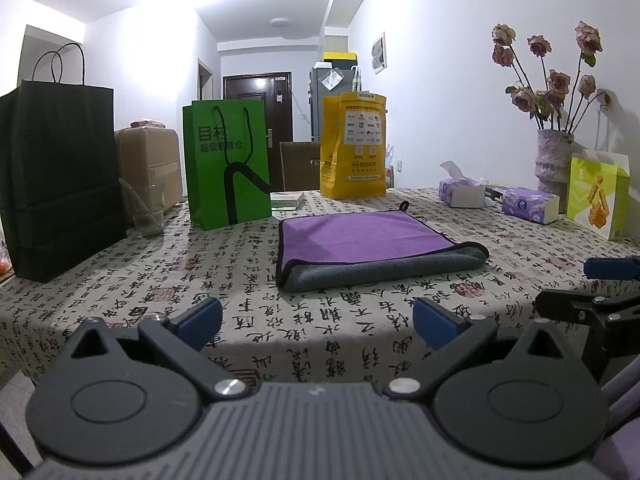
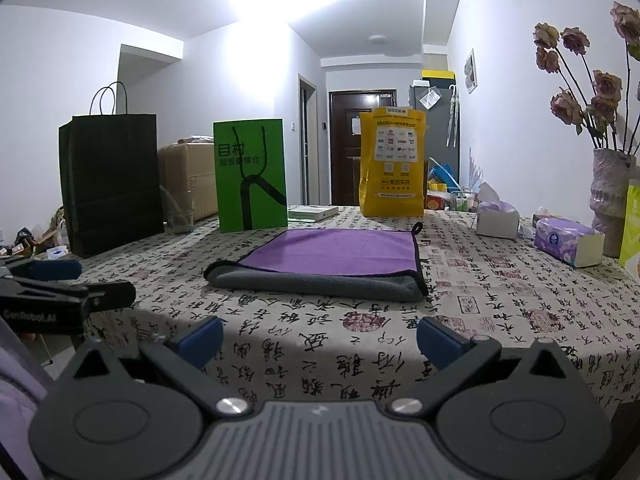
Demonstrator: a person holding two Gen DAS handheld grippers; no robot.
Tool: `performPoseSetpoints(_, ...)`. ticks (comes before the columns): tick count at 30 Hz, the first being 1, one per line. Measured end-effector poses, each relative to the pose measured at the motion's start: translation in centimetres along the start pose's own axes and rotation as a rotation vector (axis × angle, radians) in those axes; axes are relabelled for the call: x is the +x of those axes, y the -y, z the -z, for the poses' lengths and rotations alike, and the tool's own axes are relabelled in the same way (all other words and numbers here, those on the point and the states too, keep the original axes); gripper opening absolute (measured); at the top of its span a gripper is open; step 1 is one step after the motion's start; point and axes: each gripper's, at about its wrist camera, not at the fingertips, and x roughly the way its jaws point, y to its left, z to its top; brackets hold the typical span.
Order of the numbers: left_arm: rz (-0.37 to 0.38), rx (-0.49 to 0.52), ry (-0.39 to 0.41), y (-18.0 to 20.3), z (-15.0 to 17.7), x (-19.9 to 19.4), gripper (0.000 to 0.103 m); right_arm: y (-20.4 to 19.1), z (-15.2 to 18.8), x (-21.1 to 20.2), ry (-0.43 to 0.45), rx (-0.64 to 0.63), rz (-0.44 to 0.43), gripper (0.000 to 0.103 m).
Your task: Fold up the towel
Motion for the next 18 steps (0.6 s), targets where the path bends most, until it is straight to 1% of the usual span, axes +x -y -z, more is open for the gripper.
performPoseSetpoints(18, 0.003, 0.001, -0.003, 0.11, -0.04, 0.06, 0.103, -0.06, -0.07, -0.03, 0.001, -0.001, 0.002, 0.103)
